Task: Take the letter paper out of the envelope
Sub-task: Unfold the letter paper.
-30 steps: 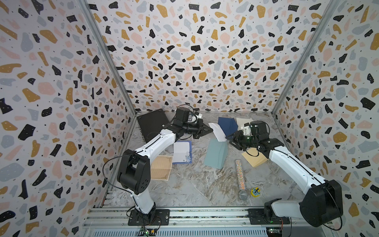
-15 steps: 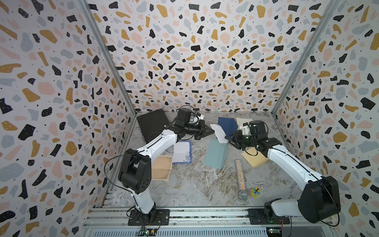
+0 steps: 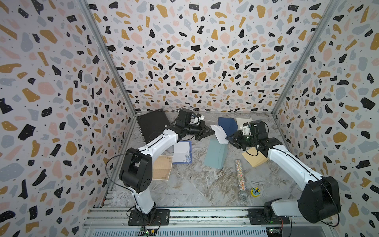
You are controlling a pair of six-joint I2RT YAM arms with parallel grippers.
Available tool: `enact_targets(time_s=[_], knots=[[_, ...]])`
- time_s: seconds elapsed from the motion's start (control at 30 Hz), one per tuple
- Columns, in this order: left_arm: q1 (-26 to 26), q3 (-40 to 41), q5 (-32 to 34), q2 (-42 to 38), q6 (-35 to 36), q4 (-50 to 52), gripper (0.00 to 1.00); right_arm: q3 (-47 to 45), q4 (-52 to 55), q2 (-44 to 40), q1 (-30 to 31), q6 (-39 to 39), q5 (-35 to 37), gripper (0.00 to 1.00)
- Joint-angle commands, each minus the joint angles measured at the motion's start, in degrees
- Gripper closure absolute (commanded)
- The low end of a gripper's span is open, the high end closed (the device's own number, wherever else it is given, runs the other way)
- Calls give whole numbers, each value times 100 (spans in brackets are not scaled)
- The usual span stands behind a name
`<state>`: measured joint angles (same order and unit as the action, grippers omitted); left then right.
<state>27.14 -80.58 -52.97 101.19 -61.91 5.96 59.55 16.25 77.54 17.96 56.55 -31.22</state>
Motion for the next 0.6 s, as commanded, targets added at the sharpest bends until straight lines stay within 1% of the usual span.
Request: enact_targets(time_s=[0.0,0.17,0.57], knots=[[42,-139,-71,68,159,-105,100,336,322,-219,-20,-275,116,65],[73,-140,-64,128,188,-95,100,463,375,-246,-20,-305,109,65],[108,-117,-56,217,214,-112,100,497,224,-366,-20,-71,20,65]])
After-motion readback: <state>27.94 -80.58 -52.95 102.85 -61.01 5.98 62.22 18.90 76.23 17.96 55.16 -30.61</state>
